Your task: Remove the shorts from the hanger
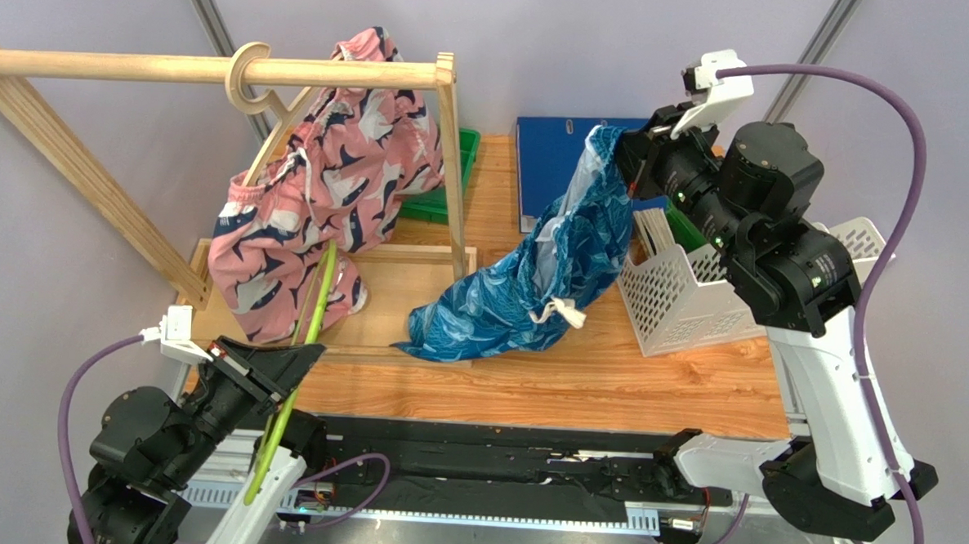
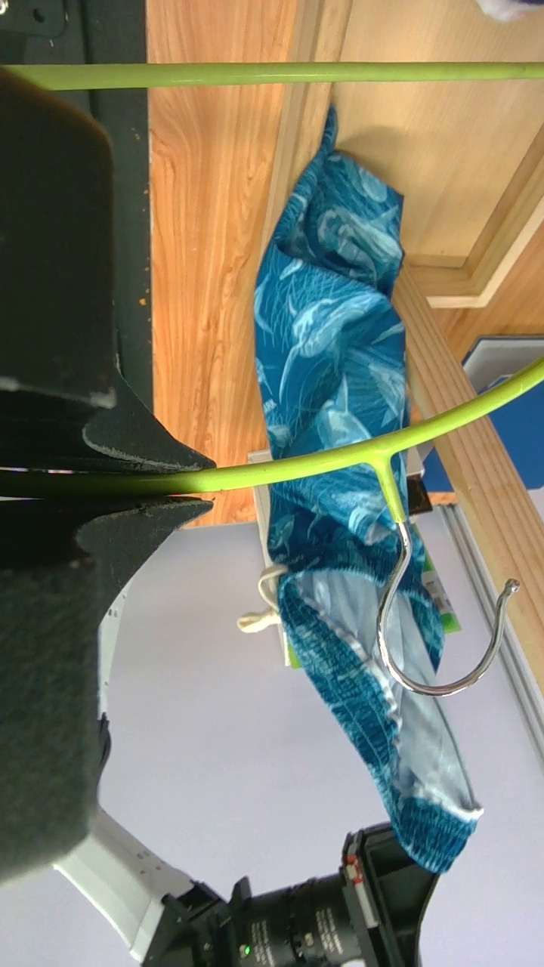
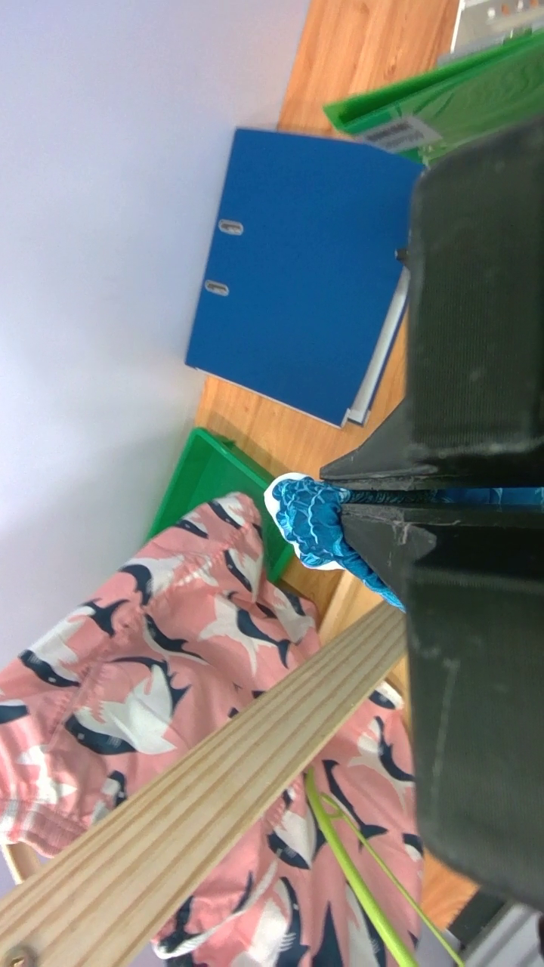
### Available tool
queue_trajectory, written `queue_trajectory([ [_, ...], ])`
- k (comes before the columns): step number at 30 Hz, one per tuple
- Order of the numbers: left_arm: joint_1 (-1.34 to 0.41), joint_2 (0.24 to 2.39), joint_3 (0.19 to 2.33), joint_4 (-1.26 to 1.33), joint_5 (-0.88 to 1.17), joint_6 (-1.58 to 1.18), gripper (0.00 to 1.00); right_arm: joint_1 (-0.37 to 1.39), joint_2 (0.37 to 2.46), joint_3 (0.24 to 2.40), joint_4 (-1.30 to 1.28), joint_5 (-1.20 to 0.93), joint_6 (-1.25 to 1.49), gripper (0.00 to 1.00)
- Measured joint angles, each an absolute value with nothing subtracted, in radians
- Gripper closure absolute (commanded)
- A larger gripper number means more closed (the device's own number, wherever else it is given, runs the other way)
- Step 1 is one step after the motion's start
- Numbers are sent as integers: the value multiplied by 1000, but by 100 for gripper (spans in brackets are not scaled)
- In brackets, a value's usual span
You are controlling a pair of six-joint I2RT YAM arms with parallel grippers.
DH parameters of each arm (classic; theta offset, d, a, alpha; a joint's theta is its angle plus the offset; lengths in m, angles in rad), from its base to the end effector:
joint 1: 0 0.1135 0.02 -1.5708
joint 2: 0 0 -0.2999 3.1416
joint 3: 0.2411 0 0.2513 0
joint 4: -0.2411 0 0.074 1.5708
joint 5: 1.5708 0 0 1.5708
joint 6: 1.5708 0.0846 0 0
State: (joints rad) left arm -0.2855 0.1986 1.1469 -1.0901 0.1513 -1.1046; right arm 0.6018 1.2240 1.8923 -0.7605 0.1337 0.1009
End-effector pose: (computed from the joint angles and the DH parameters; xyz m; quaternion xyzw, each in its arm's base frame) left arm -0.0270 -0.0054 0.3836 -0.2545 0.7107 -0.4623 0.4652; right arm 0.1956 0.1207 0.5793 -0.1391 0.7254 0.1850 0.6482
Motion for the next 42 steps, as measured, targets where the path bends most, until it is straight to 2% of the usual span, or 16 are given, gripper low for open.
queue_trajectory([
  [4, -286, 202, 1122, -1053, 178, -1110, 100, 601, 1195, 1757, -709, 80, 135, 100],
  [8, -286, 207, 1061, -1000, 223, -1137, 100, 601, 1174, 1515, -650, -2, 199, 100],
  [15, -286, 220, 981, -927, 289, -1185, 100, 620, 1245, 1212, -619, -89, 311, 100],
  [17, -286, 222, 977, -917, 300, -1192, 100, 632, 1270, 1162, -622, -101, 336, 96],
  [20, -286, 223, 976, -899, 307, -1200, 100, 641, 1327, 1147, -630, -114, 354, 86],
  [23, -286, 223, 976, -884, 313, -1202, 100, 651, 1394, 1153, -650, -117, 346, 70],
  [24, -286, 223, 976, -883, 316, -1202, 100, 657, 1407, 1155, -661, -115, 343, 55],
  [27, -286, 224, 976, -879, 326, -1202, 100, 681, 1415, 1155, -707, -80, 332, 32],
  [31, -286, 223, 976, -878, 344, -1201, 100, 702, 1354, 1155, -756, 35, 317, 26],
  [32, -286, 223, 976, -878, 347, -1201, 100, 702, 1322, 1156, -780, 82, 316, 11],
  [37, -286, 218, 976, -878, 361, -1200, 100, 699, 1221, 1193, -895, 214, 336, 8],
  [42, -286, 204, 976, -878, 386, -1200, 100, 728, 1036, 1129, -953, 206, 393, 7],
])
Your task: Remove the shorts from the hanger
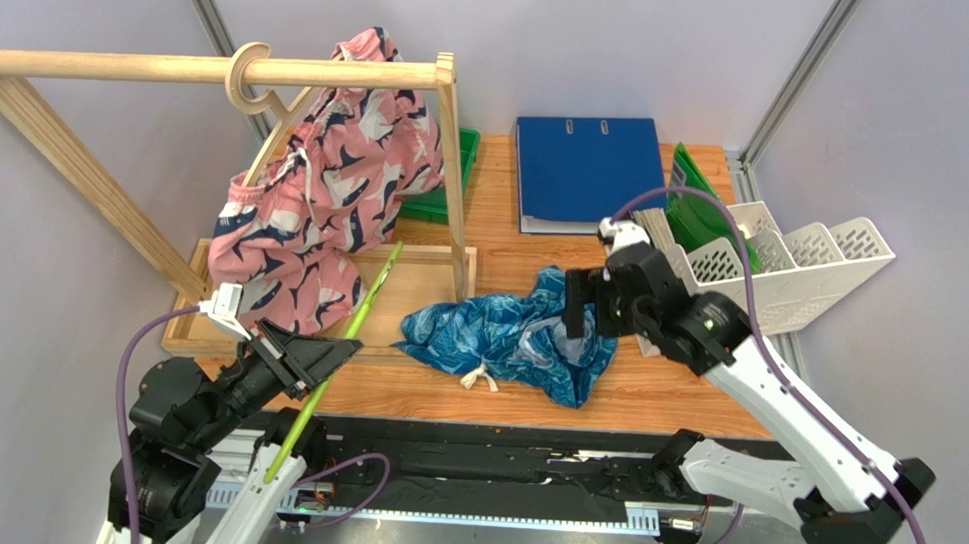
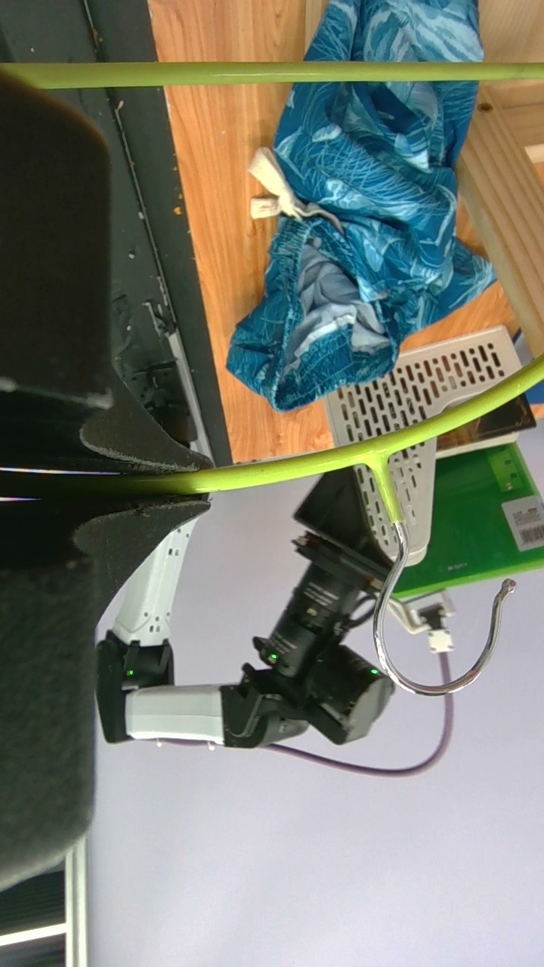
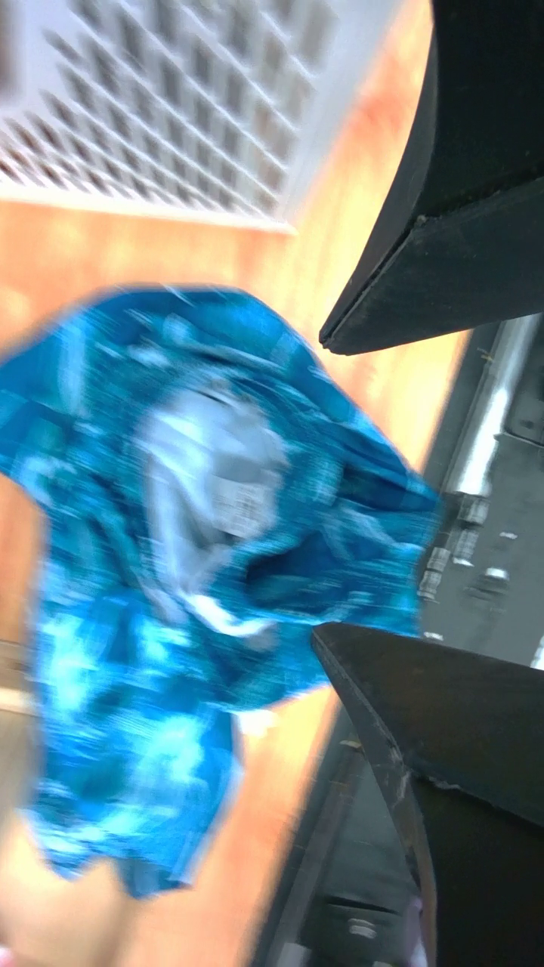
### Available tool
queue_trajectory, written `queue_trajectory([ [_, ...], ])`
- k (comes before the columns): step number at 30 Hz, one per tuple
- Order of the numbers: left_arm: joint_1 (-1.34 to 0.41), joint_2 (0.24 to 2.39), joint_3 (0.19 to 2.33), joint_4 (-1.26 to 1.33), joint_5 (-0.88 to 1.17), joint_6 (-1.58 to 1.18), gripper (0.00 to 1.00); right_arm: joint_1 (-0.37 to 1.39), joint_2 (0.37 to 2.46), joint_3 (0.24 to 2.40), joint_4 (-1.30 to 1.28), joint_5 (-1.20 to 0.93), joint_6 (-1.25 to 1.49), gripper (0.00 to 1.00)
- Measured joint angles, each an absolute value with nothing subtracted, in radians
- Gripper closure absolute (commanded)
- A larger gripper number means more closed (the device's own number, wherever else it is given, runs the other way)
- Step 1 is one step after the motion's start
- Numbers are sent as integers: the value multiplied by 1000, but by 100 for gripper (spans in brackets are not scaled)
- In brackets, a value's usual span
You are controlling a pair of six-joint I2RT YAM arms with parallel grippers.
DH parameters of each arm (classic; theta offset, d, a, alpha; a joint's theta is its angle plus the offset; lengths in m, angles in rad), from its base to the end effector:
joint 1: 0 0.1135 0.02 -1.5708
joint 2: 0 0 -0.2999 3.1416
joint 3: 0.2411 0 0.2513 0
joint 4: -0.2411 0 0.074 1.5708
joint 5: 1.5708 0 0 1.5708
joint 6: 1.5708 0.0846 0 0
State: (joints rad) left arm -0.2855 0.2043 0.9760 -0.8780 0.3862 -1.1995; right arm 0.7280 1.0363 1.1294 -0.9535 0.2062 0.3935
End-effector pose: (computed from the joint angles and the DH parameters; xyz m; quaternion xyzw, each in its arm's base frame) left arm 0.0015 -0.0336 0.3714 -0.2069 0.7116 -0.5488 0.3869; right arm 0.1660 0.1247 0.3351 -0.1200 0.9255 0.1023 0.3443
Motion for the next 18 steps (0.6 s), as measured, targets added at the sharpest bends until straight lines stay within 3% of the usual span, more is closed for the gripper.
queue_trajectory([
  [10, -286, 198, 973, -873, 451, -1198, 100, 1021, 856, 861, -973, 150, 617, 6],
  [14, -286, 198, 945, -854, 471, -1198, 100, 1081, 878, 746, -882, 133, 669, 15],
  [17, -286, 200, 925, -836, 474, -1198, 100, 1085, 928, 726, -841, 188, 673, 39],
  [18, -286, 204, 921, -831, 474, -1198, 100, 1085, 940, 726, -828, 216, 670, 61],
])
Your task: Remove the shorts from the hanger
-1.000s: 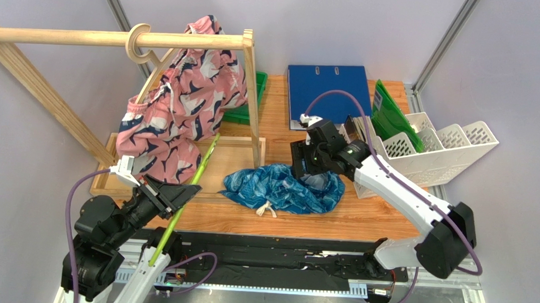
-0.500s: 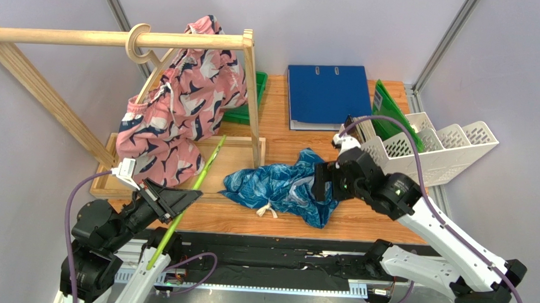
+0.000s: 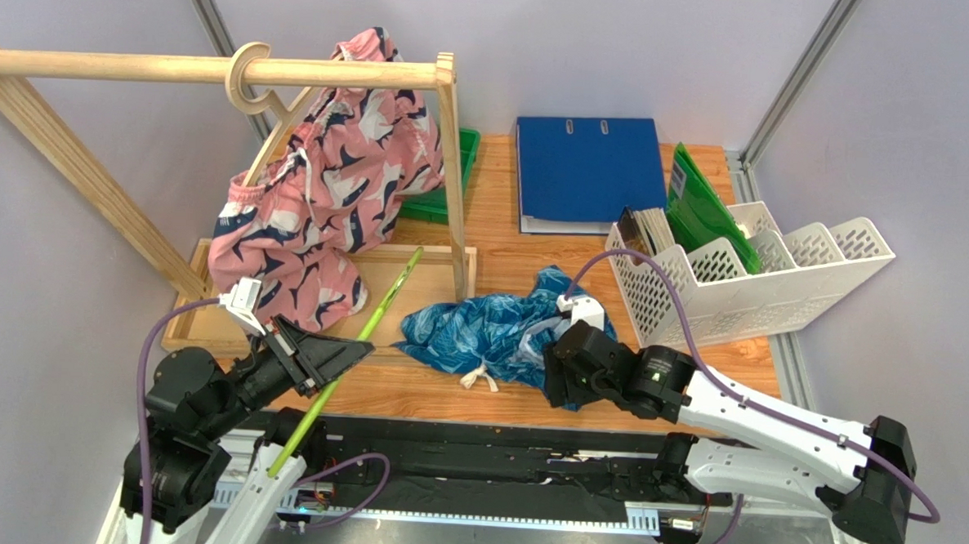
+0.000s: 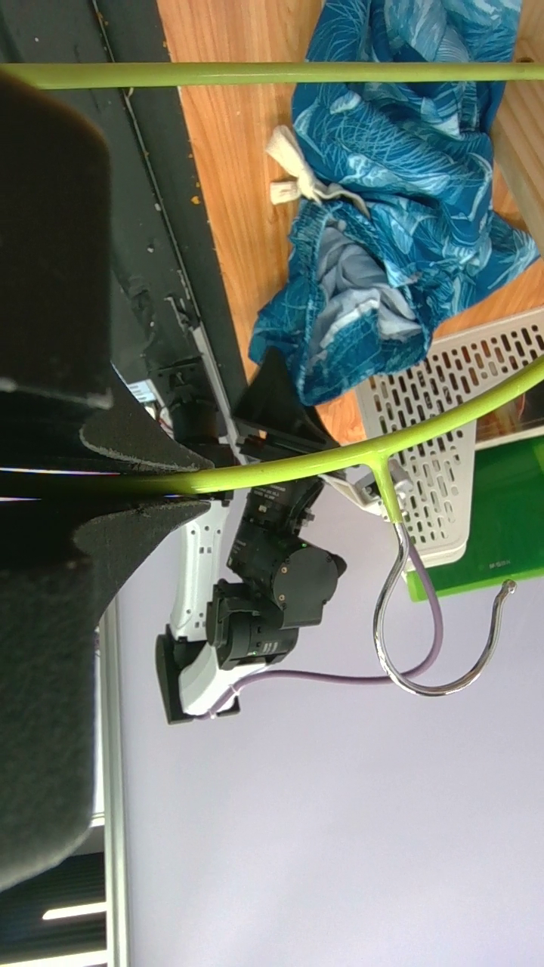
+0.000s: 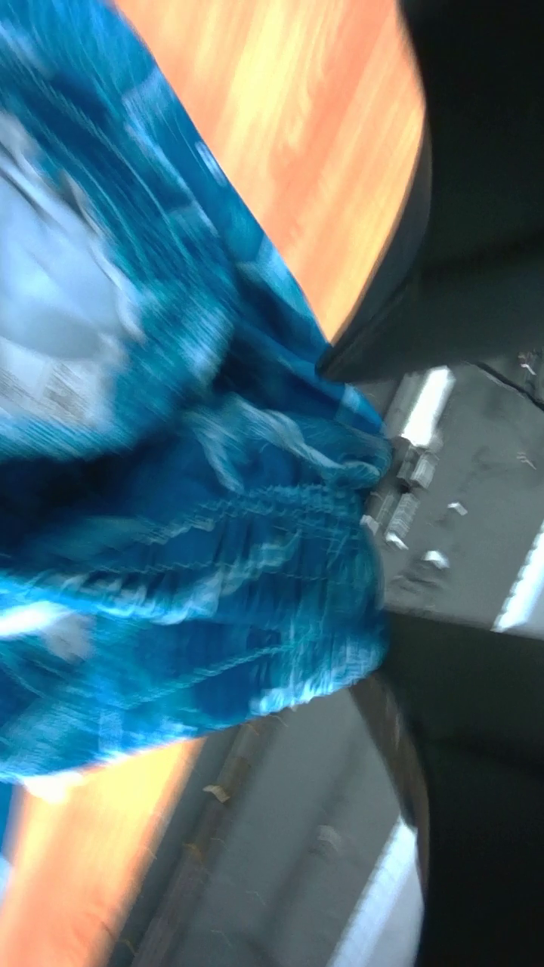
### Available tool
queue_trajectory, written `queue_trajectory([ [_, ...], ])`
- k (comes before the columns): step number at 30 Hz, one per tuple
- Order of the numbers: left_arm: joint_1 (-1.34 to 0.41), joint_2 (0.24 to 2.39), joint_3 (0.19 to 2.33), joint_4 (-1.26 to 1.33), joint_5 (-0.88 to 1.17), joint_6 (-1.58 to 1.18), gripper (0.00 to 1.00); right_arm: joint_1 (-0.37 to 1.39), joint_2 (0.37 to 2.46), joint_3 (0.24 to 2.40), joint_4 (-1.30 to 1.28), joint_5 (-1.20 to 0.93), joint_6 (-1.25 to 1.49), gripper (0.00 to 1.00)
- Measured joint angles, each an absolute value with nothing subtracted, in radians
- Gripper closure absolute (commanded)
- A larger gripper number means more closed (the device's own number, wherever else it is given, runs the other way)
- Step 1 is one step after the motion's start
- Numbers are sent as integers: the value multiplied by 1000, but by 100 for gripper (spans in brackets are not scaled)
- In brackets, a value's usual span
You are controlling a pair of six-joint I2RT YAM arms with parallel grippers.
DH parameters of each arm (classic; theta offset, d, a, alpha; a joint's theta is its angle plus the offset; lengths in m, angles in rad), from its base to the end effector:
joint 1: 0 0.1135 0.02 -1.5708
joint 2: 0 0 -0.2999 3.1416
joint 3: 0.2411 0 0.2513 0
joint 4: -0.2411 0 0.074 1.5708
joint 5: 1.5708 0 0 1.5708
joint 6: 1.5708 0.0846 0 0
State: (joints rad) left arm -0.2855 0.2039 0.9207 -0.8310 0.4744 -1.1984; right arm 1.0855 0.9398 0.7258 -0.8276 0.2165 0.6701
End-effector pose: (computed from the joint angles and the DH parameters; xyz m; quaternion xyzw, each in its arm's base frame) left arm 0.0075 -0.0425 0.3628 -0.1793 0.7201 -0.5664 0.3584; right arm 0.0969 0.1449 0.2273 -0.1702 0.9448 0.1334 0.2463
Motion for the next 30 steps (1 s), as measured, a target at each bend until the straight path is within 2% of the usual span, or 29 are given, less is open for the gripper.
queue_trajectory([
  [2, -286, 217, 917, -818, 474, -1198, 100, 1082, 973, 743, -810, 304, 649, 78],
  [3, -286, 225, 916, -815, 473, -1198, 100, 1073, 991, 761, -802, 336, 630, 93],
  [4, -286, 232, 916, -810, 473, -1198, 100, 1063, 1002, 773, -794, 351, 614, 100],
  [7, -286, 265, 916, -793, 473, -1198, 100, 981, 1061, 824, -722, 365, 542, 100],
  [12, -286, 318, 920, -787, 474, -1192, 100, 778, 1257, 913, -585, 274, 423, 100],
  [17, -286, 315, 926, -797, 473, -1183, 100, 759, 1510, 1045, -536, 179, 363, 100],
  [18, -286, 304, 927, -803, 471, -1181, 100, 759, 1544, 1062, -533, 169, 358, 98],
  [19, -286, 302, 926, -804, 471, -1180, 100, 760, 1584, 1089, -545, 158, 353, 92],
  [20, -286, 294, 926, -808, 471, -1180, 100, 761, 1608, 1109, -555, 154, 350, 72],
  [22, -286, 284, 926, -812, 472, -1180, 100, 762, 1625, 1138, -586, 160, 351, 52],
  [23, -286, 283, 926, -812, 474, -1180, 100, 764, 1620, 1147, -605, 167, 349, 37],
  [26, -286, 283, 927, -813, 480, -1180, 100, 773, 1567, 1153, -665, 214, 344, 24],
  [30, -286, 283, 926, -812, 488, -1179, 100, 823, 1405, 1130, -739, 276, 350, 18],
])
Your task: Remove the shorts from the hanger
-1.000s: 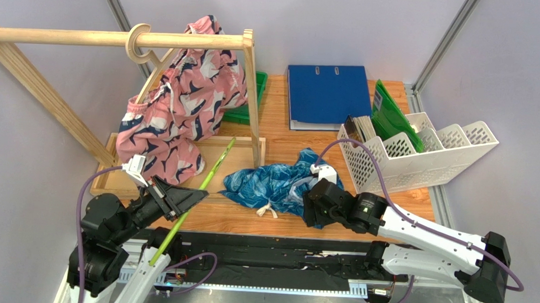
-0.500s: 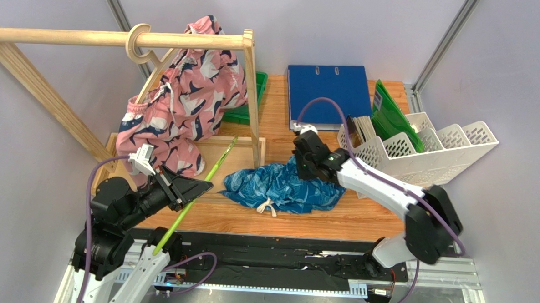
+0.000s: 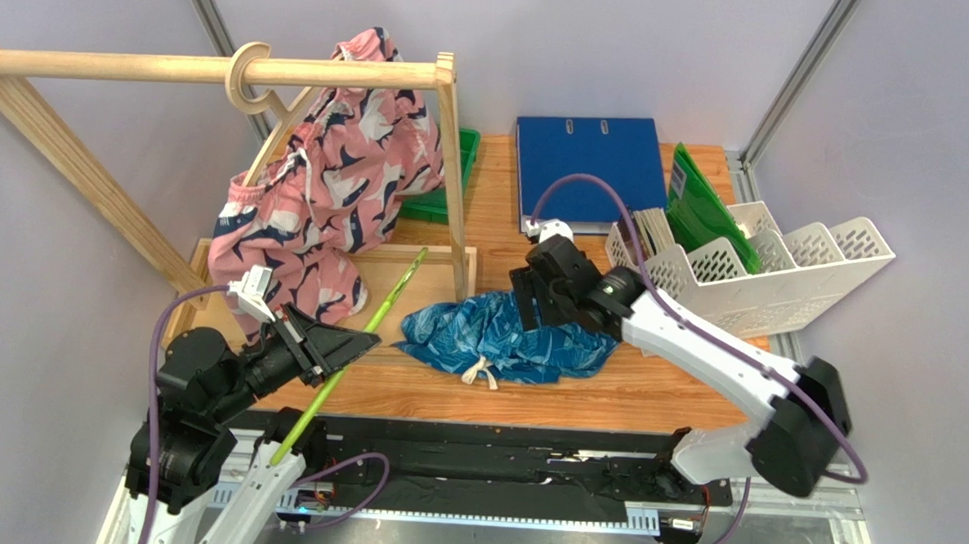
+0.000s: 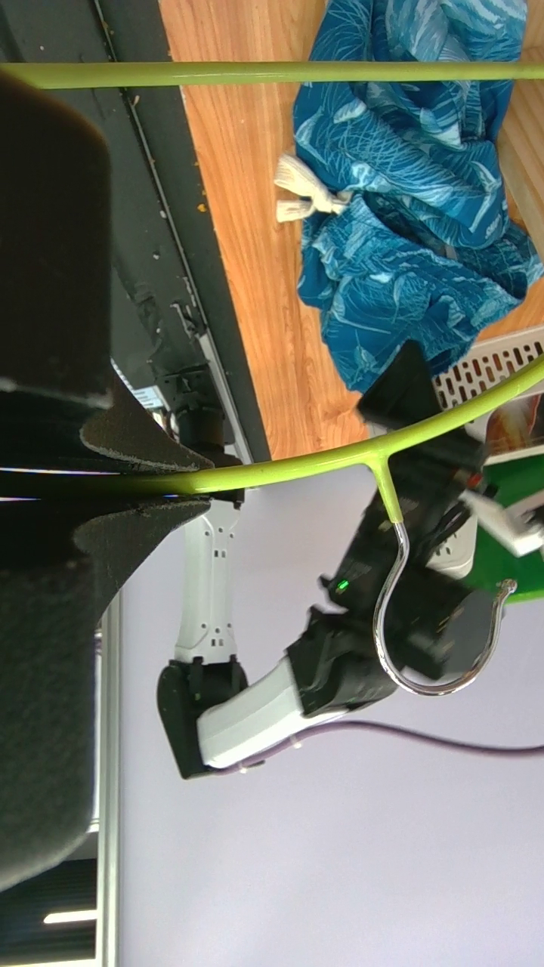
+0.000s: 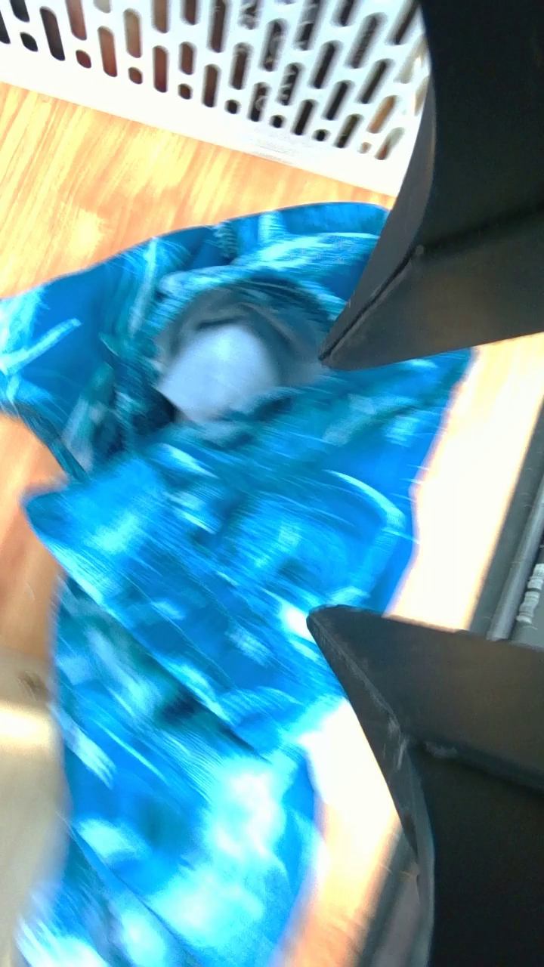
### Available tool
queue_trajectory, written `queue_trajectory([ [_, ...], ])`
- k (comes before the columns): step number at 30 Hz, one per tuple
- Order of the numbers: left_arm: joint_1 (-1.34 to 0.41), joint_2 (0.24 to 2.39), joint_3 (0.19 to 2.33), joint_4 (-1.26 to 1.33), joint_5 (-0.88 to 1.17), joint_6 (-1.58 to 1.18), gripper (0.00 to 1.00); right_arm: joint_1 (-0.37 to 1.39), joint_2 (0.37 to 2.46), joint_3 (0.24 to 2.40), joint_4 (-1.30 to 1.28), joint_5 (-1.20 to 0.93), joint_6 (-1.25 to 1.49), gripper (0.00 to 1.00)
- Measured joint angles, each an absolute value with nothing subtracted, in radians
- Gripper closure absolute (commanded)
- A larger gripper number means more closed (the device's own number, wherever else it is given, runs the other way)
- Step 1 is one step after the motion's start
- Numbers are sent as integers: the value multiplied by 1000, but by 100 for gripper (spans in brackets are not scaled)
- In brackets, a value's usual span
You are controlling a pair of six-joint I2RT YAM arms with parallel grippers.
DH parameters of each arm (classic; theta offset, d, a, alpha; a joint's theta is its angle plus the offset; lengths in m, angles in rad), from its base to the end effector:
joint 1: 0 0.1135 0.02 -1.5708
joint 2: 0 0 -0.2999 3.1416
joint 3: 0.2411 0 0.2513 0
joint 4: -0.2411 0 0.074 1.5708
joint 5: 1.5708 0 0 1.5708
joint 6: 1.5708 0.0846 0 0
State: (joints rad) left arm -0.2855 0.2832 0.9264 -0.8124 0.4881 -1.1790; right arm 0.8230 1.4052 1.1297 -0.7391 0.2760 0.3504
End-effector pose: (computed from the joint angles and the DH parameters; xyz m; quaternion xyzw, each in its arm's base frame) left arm 0.0252 -0.0487 0.3666 -0.1799 0.7362 -0.5557 0.3419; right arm 0.2235 0.2070 0.2687 -0.1863 0.9348 0.0404 0.2997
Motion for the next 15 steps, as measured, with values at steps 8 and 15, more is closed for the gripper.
queue_trajectory([
  [8, -286, 283, 925, -810, 496, -1179, 100, 997, 1161, 885, -704, 267, 379, 4],
  [15, -286, 271, 924, -811, 497, -1180, 100, 1050, 1200, 736, -505, 233, 290, 2],
])
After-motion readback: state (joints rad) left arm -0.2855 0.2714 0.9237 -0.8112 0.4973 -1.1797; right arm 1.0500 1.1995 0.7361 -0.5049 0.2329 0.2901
